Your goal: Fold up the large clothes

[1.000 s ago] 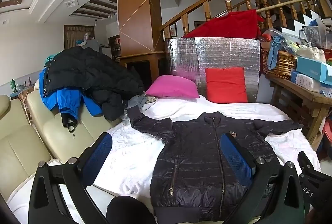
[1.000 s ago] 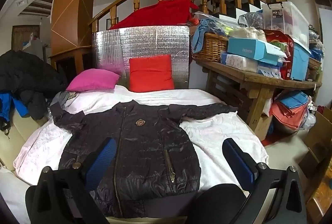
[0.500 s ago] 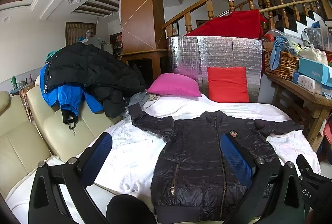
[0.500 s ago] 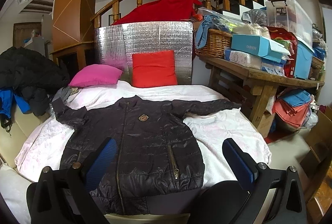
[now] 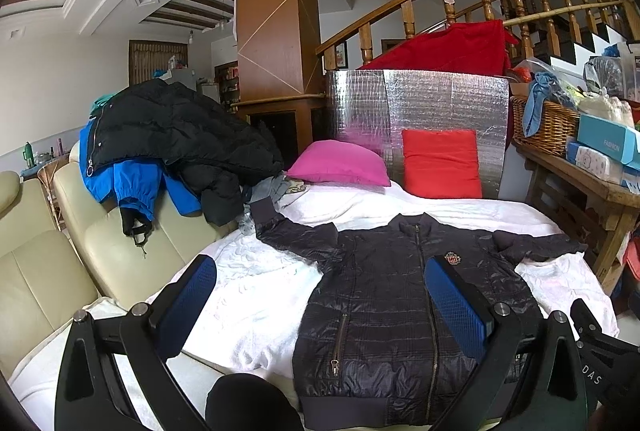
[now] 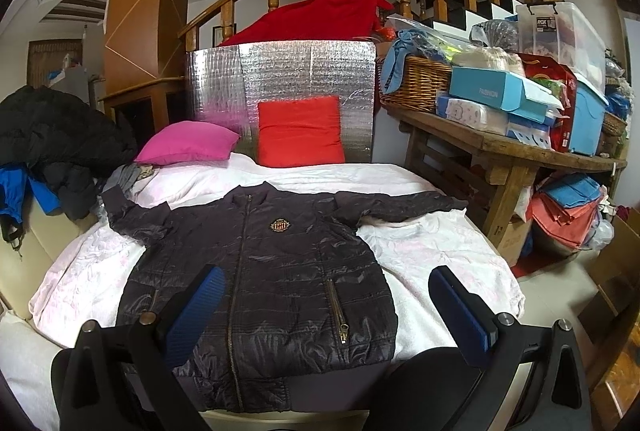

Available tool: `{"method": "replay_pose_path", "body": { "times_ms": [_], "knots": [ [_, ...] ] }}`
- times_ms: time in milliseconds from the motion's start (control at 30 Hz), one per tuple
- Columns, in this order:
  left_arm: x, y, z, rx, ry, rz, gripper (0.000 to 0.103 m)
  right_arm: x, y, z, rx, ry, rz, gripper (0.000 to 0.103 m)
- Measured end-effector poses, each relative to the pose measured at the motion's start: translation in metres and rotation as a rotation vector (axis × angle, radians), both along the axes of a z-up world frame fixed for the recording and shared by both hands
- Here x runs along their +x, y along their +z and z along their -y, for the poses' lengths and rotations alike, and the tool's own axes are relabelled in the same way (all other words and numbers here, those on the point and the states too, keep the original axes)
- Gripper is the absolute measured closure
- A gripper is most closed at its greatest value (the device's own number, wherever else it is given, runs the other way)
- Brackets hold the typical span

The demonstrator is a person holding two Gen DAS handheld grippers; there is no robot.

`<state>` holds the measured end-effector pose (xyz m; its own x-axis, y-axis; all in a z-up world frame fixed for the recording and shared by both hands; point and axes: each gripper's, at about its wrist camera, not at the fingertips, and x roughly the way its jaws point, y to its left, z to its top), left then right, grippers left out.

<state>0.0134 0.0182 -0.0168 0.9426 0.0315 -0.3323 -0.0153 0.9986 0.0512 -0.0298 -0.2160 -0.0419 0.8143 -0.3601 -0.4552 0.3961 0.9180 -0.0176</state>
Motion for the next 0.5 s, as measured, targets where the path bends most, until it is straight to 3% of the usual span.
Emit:
{"method": "replay_pose_path", "body": {
  "times_ms": [500],
  "knots": [
    [0.0003, 0.0012, 0.0006, 0.003, 0.003, -0.001, 0.0, 0.0001, -0.0021, 0.0002, 0.007, 0.006, -0.003, 0.0]
  ]
}}
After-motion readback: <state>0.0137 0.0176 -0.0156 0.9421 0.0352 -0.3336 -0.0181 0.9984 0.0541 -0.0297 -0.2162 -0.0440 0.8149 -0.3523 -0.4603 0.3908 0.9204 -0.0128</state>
